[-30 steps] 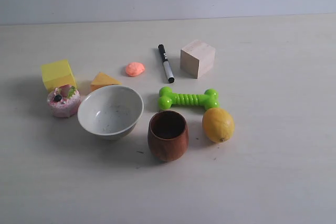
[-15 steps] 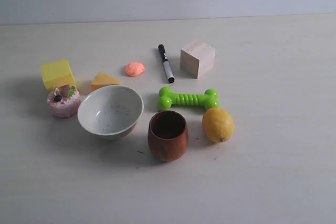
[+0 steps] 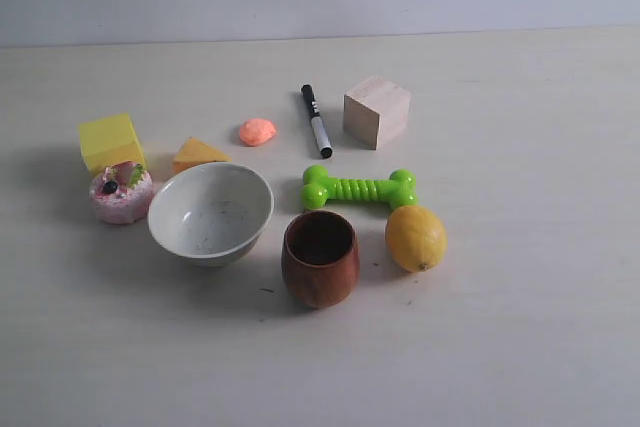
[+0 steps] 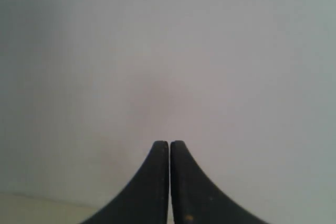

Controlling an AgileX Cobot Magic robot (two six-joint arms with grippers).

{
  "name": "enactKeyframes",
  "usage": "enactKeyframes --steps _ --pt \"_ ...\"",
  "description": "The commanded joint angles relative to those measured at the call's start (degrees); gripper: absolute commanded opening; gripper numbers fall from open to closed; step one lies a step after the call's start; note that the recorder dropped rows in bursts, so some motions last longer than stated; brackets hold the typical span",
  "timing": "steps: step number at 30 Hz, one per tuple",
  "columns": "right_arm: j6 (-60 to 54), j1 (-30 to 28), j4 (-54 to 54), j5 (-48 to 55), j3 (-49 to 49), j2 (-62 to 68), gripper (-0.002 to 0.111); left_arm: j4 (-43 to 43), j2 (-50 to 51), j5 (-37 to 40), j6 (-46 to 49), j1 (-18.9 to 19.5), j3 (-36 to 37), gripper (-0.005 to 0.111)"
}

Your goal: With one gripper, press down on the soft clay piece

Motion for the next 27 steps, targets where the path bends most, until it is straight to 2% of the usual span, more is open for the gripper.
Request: enactKeyframes --steps 1,3,6,12,15,16,21,27 --pt "19.37 -0.31 -16.83 -13.21 -14.33 16.76 0.002 -0.35 -0.39 -0.04 0.17 -0.28 0.15 0.000" --pt "23.21 -0.31 -16.83 -17.62 -20.88 24.11 0.002 -0.35 -0.39 -0.04 0.17 -0.28 0.15 0.000" --pt "23.21 0.57 -16.83 -19.99 -26.14 29.13 0.002 -0.35 -0.39 -0.04 0.17 -0.28 0.15 0.000" --pt "21.96 7.80 -16.83 -19.70 -31.70 37.19 0.002 -0.35 -0.39 -0.04 0.17 -0.28 0.15 0.000" --pt "21.67 12.88 -16.83 -15.77 -31.83 41.22 0.002 -0.35 -0.39 -0.04 0.17 -0.28 0.15 0.000" --pt "21.67 16.07 -16.83 -11.54 -31.83 43.52 0.002 -0.35 -0.39 -0.04 0.17 -0.28 0.15 0.000" --pt "22.72 23.42 -16.83 -1.92 -31.83 50.32 0.002 -0.35 -0.39 -0.04 0.17 -0.28 0.15 0.000" --pt "25.64 26.93 -16.83 0.75 -31.83 60.91 0.002 -0.35 -0.39 -0.04 0.17 -0.28 0.15 0.000"
